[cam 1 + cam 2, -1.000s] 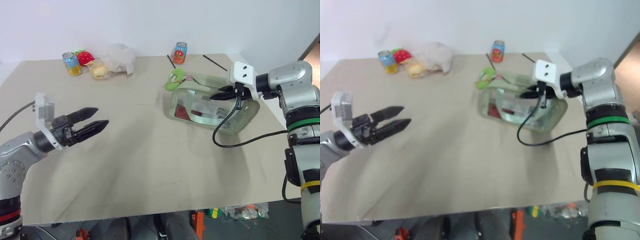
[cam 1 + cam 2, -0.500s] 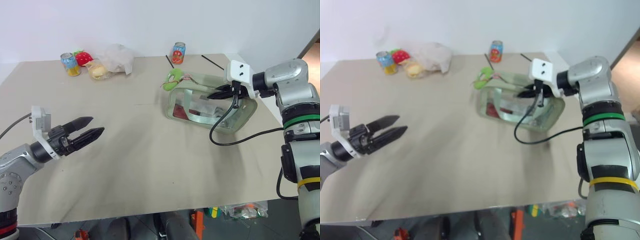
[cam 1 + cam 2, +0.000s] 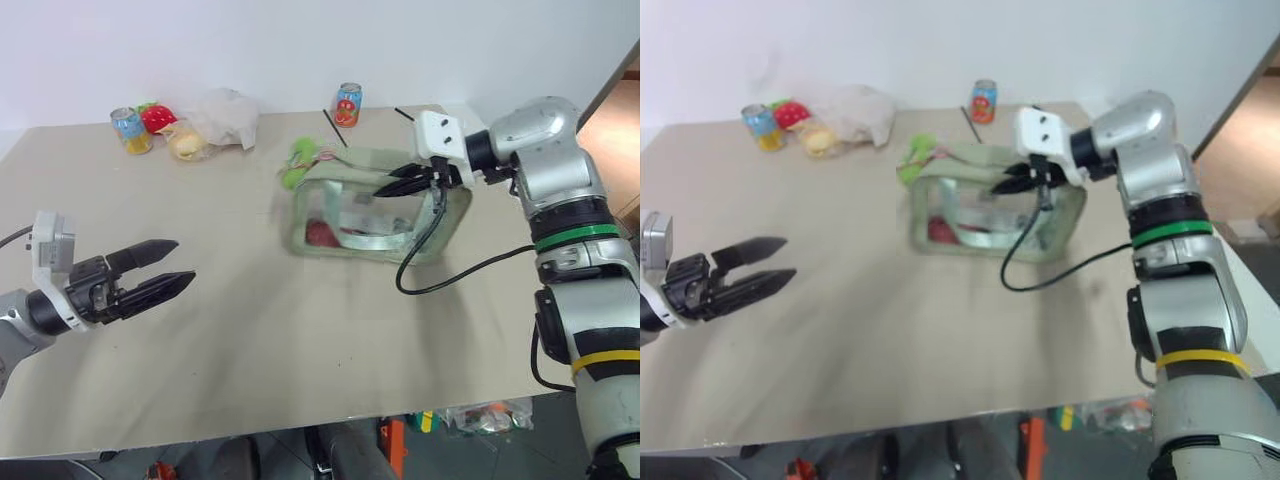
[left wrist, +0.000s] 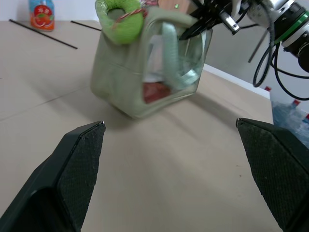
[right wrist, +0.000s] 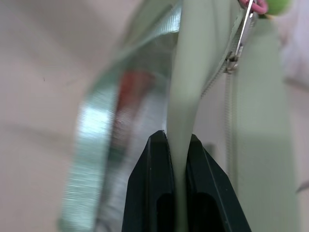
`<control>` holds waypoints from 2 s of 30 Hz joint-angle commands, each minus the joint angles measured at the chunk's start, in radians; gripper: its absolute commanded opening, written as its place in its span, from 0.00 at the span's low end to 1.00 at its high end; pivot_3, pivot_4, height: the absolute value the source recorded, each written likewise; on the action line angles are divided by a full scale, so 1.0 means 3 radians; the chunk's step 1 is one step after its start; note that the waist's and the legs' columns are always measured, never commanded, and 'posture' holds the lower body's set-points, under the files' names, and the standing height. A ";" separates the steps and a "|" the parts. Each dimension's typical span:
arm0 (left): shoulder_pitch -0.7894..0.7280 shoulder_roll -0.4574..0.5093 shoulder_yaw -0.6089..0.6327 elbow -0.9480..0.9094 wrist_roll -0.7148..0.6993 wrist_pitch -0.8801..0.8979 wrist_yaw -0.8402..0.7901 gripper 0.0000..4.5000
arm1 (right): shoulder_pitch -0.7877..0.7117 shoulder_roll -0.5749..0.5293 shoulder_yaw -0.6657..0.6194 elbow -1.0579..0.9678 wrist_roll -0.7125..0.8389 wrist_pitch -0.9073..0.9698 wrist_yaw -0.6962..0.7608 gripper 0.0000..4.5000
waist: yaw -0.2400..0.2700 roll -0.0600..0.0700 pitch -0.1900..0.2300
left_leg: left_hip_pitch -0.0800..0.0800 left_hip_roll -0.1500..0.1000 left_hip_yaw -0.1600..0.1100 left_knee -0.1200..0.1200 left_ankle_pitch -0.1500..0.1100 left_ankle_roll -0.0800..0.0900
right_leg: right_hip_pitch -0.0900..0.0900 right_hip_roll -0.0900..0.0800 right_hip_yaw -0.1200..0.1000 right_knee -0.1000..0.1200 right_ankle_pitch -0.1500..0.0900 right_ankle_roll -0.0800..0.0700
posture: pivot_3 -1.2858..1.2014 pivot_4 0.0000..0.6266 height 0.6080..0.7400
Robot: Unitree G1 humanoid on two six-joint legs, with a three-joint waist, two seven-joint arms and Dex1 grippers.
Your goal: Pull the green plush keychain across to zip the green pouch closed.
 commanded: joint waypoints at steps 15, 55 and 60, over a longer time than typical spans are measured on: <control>0.0578 0.0129 0.0818 -0.0072 -0.0127 -0.0038 -0.0154 1.00 | 0.0011 0.0478 0.0509 -0.1022 0.0058 0.0057 0.0075 0.01 | 0.0014 -0.0002 -0.0002 | -0.0018 0.0031 0.0004 -0.0002 -0.0007 -0.0013 | -0.0029 0.0022 -0.0003 0.0006 -0.0005 -0.0013 | 0.52 0.24 1.00; -0.0021 -0.0265 -0.0116 0.0357 0.0162 -0.0400 -0.0296 1.00 | 0.0109 0.0402 0.0664 -0.2844 0.0106 0.3053 -0.0788 0.01 | 0.0032 -0.0006 -0.0004 | -0.0019 0.0051 0.0005 -0.0005 -0.0011 -0.0023 | -0.0039 0.0055 -0.0003 0.0009 0.0001 -0.0047 | 0.52 0.24 1.00; 0.0019 -0.0245 -0.0060 0.0318 0.0129 -0.0385 -0.0280 1.00 | 0.0236 0.0528 0.0722 -0.2889 0.0184 0.2904 -0.0854 0.01 | 0.0030 -0.0006 -0.0004 | -0.0018 0.0052 0.0006 -0.0003 -0.0011 -0.0024 | -0.0039 0.0056 -0.0003 0.0009 0.0002 -0.0046 | 0.52 0.24 1.00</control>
